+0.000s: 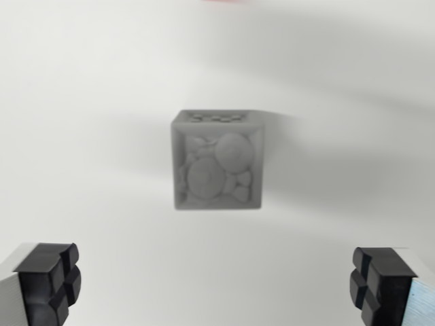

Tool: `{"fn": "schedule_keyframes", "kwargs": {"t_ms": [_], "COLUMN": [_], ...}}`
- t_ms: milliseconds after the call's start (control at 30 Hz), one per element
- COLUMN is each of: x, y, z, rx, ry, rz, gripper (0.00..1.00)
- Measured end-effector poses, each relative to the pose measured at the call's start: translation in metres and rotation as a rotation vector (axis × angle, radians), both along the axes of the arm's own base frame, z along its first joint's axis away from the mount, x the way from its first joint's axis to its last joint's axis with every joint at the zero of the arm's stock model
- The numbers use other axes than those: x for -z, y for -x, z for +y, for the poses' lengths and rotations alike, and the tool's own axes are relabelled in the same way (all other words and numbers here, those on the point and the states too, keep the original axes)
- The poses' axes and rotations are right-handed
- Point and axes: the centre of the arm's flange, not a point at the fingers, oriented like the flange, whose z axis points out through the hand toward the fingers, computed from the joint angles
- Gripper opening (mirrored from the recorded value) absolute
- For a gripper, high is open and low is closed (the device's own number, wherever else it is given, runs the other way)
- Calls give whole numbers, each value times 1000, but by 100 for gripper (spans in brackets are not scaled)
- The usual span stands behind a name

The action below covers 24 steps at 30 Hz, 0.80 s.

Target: Destack cube

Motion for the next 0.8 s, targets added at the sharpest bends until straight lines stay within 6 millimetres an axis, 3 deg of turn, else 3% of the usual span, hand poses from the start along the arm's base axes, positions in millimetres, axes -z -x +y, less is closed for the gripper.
{"fn": "schedule_keyframes", "kwargs": {"t_ms": [800], "x": [-99], "y": [0], "z": [0], "rx": [1], "ry": [1], "rz": [-1], "gripper": [100]}}
